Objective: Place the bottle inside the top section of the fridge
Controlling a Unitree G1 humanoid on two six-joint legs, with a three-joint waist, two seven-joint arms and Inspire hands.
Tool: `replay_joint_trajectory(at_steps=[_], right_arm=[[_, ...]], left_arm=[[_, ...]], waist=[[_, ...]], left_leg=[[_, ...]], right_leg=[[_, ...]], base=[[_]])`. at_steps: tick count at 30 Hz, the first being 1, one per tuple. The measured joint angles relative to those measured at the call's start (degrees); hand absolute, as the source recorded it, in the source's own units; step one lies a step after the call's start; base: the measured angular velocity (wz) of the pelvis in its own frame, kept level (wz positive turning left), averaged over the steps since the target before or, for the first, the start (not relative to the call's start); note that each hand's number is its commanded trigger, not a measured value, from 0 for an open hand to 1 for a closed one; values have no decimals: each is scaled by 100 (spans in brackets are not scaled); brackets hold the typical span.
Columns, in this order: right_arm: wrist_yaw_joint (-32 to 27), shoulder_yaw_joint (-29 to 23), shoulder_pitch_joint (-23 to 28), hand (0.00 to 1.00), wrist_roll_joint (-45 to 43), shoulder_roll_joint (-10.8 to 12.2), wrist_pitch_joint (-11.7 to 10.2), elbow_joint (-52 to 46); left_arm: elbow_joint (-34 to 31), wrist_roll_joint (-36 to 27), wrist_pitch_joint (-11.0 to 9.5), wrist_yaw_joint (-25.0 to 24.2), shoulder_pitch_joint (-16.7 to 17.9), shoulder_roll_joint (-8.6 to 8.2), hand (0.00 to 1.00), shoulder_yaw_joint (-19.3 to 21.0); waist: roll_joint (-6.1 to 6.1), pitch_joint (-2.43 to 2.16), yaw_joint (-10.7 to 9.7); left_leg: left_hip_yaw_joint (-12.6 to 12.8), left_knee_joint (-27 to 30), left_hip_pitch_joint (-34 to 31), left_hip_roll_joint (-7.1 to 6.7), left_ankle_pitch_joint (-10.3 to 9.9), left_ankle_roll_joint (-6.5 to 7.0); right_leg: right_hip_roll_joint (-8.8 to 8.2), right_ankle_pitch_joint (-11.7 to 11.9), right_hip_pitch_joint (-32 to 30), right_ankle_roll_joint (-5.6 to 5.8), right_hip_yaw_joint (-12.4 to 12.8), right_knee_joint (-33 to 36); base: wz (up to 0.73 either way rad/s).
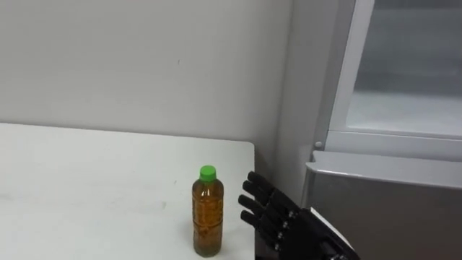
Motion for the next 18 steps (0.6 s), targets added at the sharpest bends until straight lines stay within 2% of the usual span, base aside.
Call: replay_joint_trajectory(at_steps=[5,10,14,15,18], right_arm=[[-638,1,-418,0,-56,35,0,544],[-1007,77,-652,0,-119,43,-7,836],[-1626,287,-849,0,-337,179,-13,1330],[-1802,292,-866,0,-410,206,-12,1446],[-2279,289,-932,0,-518,326,-12,1693]], left_arm=[[-179,364,27,-7,20,-4,0,47],[-195,411,66,-95,28,-13,0,28],[-254,407,185,-47,48,-14,0,-48],[-323,407,221,-23,66,-18,0,-72],[-382,410,268,32,87,-21,0,-67]], waist=[[-52,5,135],[-47,5,161],[-37,3,178],[-33,3,271],[-23,7,314]], left_leg=[[-130,42,-24,-21,0,-1],[-281,65,-86,-43,7,-10],[-427,164,-232,-70,11,-12],[-434,178,-270,-74,13,-9],[-603,239,-381,-115,28,4]], right_leg=[[3,0,89,0,-169,-91],[2,0,134,1,-326,-90],[-1,0,113,1,-482,-92],[-3,0,86,1,-489,-93],[-14,0,87,1,-648,-93]], base=[[16],[16],[18],[8],[26]])
